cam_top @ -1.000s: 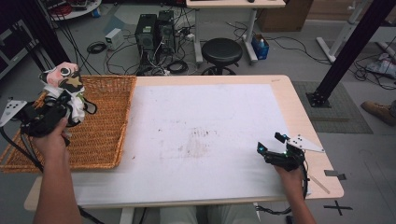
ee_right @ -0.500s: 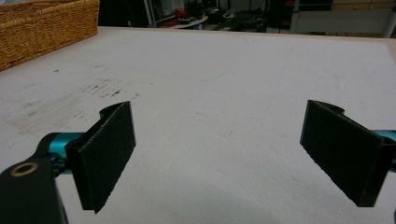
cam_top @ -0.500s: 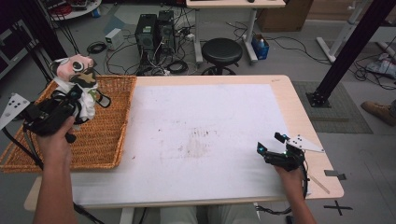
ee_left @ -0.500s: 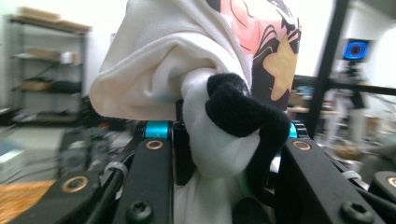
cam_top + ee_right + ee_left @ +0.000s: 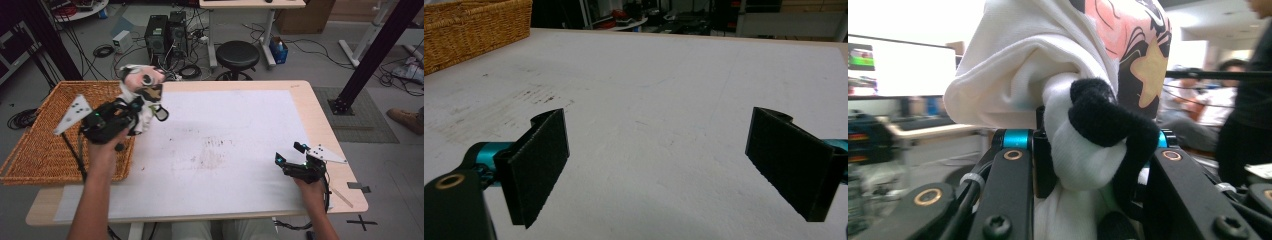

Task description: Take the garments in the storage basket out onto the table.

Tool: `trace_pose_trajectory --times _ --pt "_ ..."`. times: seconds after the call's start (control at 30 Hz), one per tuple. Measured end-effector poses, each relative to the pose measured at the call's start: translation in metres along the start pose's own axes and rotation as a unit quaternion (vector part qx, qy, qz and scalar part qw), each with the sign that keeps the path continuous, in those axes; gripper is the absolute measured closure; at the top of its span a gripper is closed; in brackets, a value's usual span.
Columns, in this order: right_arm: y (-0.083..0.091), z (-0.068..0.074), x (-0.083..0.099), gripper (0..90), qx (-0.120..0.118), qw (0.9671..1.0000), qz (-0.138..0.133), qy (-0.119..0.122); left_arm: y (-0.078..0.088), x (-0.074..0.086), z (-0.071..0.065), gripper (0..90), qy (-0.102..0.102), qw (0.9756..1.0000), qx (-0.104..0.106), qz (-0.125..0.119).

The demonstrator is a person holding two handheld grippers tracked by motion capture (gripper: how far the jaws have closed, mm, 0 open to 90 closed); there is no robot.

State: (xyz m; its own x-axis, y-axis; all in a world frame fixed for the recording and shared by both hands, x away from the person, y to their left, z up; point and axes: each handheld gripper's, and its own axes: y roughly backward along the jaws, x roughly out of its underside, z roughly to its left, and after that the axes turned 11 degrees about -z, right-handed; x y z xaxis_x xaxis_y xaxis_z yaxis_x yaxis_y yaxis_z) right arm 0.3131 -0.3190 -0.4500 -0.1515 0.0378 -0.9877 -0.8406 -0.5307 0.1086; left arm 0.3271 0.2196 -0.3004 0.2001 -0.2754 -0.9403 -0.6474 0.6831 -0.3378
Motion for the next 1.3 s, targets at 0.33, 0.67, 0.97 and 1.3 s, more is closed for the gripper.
trace_pose_trajectory --times 0.33,0.67,0.97,1.3 --pt "-0.001 0.001 0.000 9.9 -0.001 1.0000 0.003 0.003 -0.051 0.072 -0.032 68.7 0.046 0.9974 0.030 0.046" --pt "-0.001 0.000 0.000 9.9 0.000 1.0000 0.005 0.001 -0.077 0.135 -0.053 68.2 0.065 0.9910 0.025 0.114" --pt "-0.001 0.000 0.000 9.9 -0.001 1.0000 0.004 0.001 -0.089 0.172 -0.064 56.1 0.064 0.9703 0.006 0.233" --pt "-0.001 0.001 0.000 9.9 0.000 1.0000 0.004 0.002 -0.071 0.143 -0.056 25.6 0.083 0.9832 -0.044 0.156"
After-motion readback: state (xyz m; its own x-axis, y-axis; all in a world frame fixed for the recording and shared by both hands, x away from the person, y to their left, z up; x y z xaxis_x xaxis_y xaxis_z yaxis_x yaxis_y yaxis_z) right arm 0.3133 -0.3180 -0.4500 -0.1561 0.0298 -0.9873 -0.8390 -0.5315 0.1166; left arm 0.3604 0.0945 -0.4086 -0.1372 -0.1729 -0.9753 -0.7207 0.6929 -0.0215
